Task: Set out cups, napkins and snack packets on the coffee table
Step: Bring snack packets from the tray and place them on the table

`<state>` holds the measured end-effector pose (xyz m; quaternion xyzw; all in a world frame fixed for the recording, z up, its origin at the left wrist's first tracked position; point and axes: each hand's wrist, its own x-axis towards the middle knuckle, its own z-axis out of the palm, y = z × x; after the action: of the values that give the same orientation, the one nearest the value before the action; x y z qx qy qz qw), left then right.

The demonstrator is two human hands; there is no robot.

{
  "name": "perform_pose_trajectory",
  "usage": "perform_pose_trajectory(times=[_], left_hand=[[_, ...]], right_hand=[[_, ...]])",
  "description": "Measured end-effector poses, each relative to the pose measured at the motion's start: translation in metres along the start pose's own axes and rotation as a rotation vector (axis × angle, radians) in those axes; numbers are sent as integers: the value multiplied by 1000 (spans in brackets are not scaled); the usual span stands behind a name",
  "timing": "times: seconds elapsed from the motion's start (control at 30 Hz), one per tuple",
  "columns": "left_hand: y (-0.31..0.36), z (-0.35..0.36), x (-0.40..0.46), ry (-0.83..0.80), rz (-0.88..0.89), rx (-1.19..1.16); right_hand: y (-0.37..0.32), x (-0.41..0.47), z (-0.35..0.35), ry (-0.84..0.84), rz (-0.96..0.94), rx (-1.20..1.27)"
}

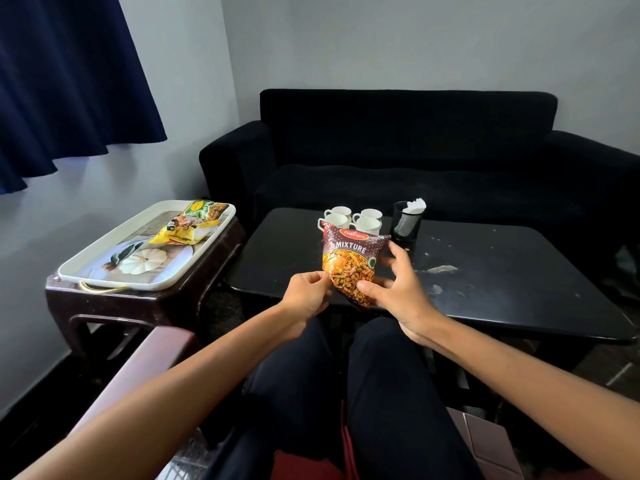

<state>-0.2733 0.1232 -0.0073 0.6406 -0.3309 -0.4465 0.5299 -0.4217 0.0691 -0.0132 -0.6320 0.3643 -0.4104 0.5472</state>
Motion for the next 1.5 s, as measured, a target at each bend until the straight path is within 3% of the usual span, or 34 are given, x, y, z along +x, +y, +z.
perform_pose_trajectory(times=[0.13, 0.23, 0.33, 0.47, 0.57, 0.73, 0.93, 1.17, 1.37, 1.5], left_hand=[[2, 0, 1, 60, 188, 155], [7, -5, 1, 178, 376, 354], [11, -9, -1, 261, 517, 557], [14, -11, -2, 265, 699, 706], [15, -13, -5, 239, 825, 815], [18, -12, -12, 194, 986, 915], [23, -14, -8, 219, 886, 707], [23, -12, -5, 247, 791, 490], [24, -6, -4, 294, 589, 198], [20, -3, -4, 220, 459, 103]], right_hand=[[-5, 5, 1, 34, 105, 174], [-10, 7, -3, 95, 145, 133], [-14, 6, -9, 143, 0, -167], [-24, 3, -16, 48, -365, -632], [-26, 3, -18, 11, -538, -963], [-19, 5, -17, 7, -638, -1077], [-22, 6, -15, 99, -657, -962], [-26, 5, -12, 44, -510, -786], [-30, 4, -12, 9, -426, -709], [-27, 5, -14, 15, -428, -717]])
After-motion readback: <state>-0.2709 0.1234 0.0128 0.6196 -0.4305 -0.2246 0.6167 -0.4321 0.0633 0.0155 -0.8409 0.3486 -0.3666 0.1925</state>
